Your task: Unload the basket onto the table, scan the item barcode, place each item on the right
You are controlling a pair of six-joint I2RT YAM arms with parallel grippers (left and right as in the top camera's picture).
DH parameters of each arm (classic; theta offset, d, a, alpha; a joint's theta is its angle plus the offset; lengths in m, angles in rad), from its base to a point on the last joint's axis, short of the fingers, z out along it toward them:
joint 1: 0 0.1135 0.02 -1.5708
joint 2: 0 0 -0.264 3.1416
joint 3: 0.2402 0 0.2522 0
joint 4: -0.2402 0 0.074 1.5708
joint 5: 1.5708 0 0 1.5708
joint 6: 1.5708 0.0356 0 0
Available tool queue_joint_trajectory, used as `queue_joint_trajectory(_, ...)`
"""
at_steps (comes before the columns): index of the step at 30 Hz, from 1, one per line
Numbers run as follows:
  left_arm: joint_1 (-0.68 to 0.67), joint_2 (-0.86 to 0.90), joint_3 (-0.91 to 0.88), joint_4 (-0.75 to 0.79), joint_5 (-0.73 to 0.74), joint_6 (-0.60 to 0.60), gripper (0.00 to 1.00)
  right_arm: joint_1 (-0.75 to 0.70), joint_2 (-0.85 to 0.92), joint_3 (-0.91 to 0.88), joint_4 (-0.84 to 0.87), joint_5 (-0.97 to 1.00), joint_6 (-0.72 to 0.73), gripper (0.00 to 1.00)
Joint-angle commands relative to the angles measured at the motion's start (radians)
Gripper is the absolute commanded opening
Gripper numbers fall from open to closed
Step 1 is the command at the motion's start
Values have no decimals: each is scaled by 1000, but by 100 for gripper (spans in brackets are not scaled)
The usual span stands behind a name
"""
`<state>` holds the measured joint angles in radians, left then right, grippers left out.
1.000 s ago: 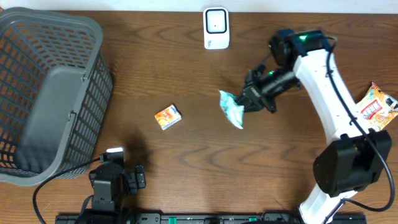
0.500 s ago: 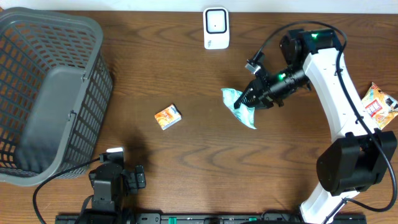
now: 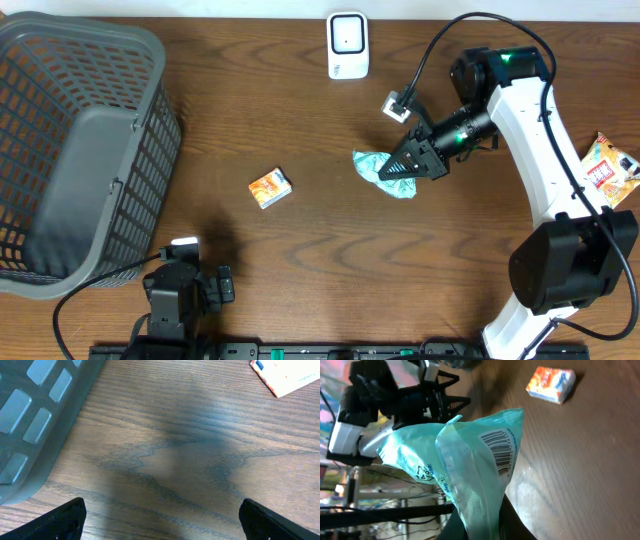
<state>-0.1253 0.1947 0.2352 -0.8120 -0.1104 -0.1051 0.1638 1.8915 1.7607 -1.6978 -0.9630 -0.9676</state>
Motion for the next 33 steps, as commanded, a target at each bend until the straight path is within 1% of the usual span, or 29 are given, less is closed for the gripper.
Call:
queue_joint_trajectory(1,2,-1,-5,-18,-5,-5,98,1,-2,2,-1,-82,-77,1)
queue_joint_trajectory(7,2,-1,-5,-18,-5,-5,98,0,-2,2,-1,-81,-65,1)
queue_joint_trajectory(12,2,-1,-5,-18,-5,-5,98,0,-2,3,-1,-16,-25,1)
queue_joint_trajectory(13,2,-1,-5,-18,-5,-5,98,1,-2,2,-1,11,-31,1)
queue_joint_trajectory(17,2,-1,-5,-18,-5,-5,98,1,-1,2,13,114,-156,1)
queue_joint_trajectory(20,2,-1,-5,-18,-5,-5,98,1,0,2,42,133,-138,1)
queue_joint_trajectory(21,2,-1,-5,-18,-5,-5,98,2,0,2,47,131,-124,4)
queue_joint_trajectory(22,2,-1,-5,-18,-5,-5,98,3,0,2,62,126,-98,7)
queue_joint_trajectory(25,2,-1,-5,-18,-5,-5,98,18,0,-20,127,127,43,27)
queue_joint_trajectory(26,2,-1,-5,-18,-5,-5,98,28,0,-37,148,127,82,29)
queue_joint_trajectory(27,2,-1,-5,-18,-5,-5,98,40,0,-60,176,130,108,36)
queue_joint_trajectory(28,2,-1,-5,-18,-5,-5,98,55,0,-84,207,140,121,52)
queue_joint_trajectory(29,2,-1,-5,-18,-5,-5,98,73,0,-115,253,163,131,99)
queue_joint_trajectory(32,2,-1,-5,-18,-5,-5,98,125,0,-215,395,239,256,99)
queue_joint_trajectory(33,2,-1,-5,-18,-5,-5,98,145,0,-253,454,274,320,99)
